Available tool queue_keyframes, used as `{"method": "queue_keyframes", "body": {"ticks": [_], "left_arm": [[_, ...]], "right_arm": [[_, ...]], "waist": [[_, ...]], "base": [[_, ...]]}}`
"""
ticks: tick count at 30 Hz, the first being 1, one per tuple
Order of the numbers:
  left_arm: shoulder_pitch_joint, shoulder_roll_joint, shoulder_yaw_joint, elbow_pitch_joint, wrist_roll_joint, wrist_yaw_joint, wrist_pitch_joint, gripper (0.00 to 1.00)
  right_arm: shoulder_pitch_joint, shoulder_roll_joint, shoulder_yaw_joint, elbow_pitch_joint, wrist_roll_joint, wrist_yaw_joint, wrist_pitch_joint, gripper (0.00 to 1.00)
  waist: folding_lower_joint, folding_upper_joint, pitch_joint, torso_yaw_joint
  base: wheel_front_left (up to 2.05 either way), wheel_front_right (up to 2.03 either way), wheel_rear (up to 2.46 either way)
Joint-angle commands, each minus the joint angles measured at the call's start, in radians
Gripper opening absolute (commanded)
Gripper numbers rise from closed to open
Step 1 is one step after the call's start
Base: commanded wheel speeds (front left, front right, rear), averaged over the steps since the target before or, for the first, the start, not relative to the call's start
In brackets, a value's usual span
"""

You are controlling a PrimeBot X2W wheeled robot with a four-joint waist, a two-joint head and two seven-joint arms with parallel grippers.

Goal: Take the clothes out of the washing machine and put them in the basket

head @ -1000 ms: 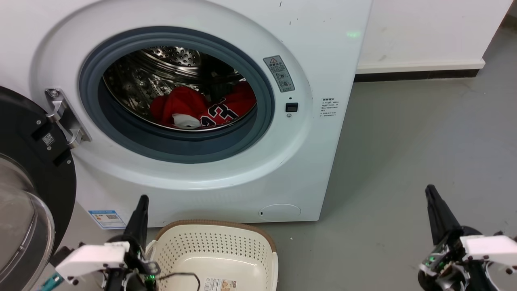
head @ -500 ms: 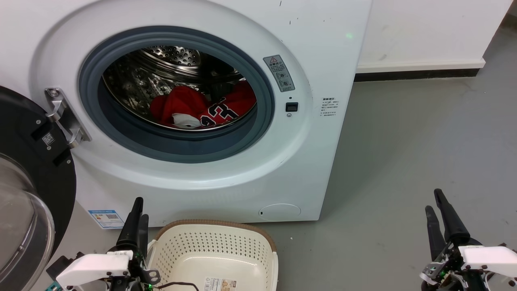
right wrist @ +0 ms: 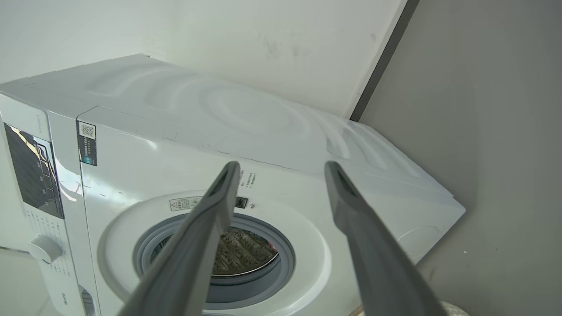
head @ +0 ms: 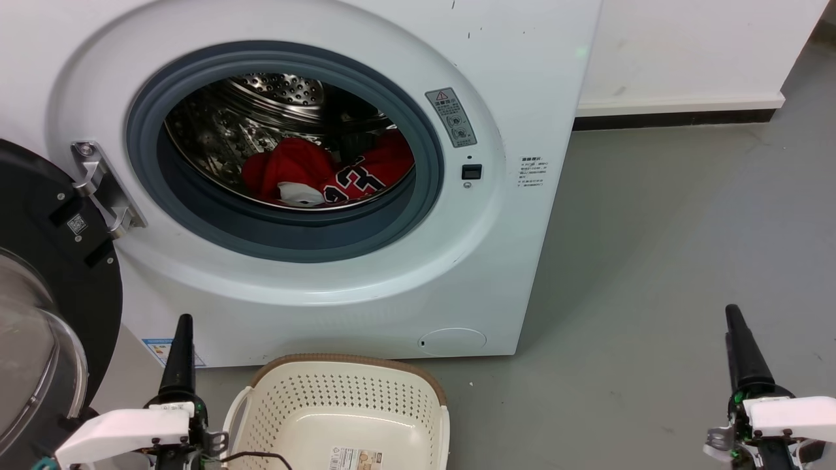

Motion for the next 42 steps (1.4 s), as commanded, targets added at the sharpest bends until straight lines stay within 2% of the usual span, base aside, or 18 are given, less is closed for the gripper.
{"method": "queue_keyframes", "body": {"ticks": [1, 5, 6, 11, 21, 22, 31, 42], "left_arm": [[-0.015, 0.002, 0.017, -0.035, 0.056, 0.003, -0.014, 1.0], [-0.016, 0.002, 0.023, -0.066, 0.113, 0.012, -0.025, 1.0], [-0.016, 0.002, 0.024, -0.093, 0.156, 0.025, -0.033, 1.0], [-0.006, 0.002, 0.001, -0.162, 0.263, 0.068, -0.051, 1.0], [0.016, 0.002, -0.064, -0.235, 0.441, 0.135, -0.081, 1.0], [0.023, 0.003, -0.076, -0.255, 0.486, 0.138, -0.091, 1.0], [0.027, 0.003, -0.13, -0.323, 0.669, 0.157, -0.118, 1.0], [0.039, 0.004, -0.224, -0.349, 0.908, 0.215, -0.148, 1.0]], "right_arm": [[-0.02, -0.001, -0.016, -0.032, -0.074, 0.0, -0.015, 1.0], [-0.024, -0.001, -0.022, -0.071, -0.167, 0.0, -0.027, 1.0], [-0.026, -0.001, -0.021, -0.107, -0.236, 0.0, -0.034, 1.0], [-0.023, -0.001, 0.0, -0.191, -0.409, 0.0, -0.053, 1.0], [-0.005, -0.001, 0.04, -0.264, -0.621, 0.0, -0.083, 1.0], [0.0, -0.001, 0.043, -0.28, -0.681, 0.0, -0.092, 1.0], [0.014, -0.001, 0.046, -0.316, -0.838, 0.0, -0.12, 1.0], [0.036, -0.001, 0.062, -0.315, -0.997, 0.0, -0.15, 1.0]], "waist": [[0.0, 0.0, 0.001, 0.0], [0.0, 0.0, 0.003, 0.0], [0.0, 0.0, 0.004, 0.0], [0.0, 0.0, 0.007, -0.001], [0.0, 0.0, 0.011, -0.003], [0.0, 0.0, 0.012, -0.003], [0.0, 0.0, 0.014, -0.006], [0.0, 0.0, 0.016, -0.006]], "base": [[0.0, 0.0, 0.0], [0.0, 0.0, 0.0], [0.0, 0.0, 0.0], [0.0, 0.0, 0.0], [0.0, 0.0, 0.0], [0.0, 0.0, 0.0], [0.0, 0.0, 0.0], [0.0, 0.0, 0.0]]}}
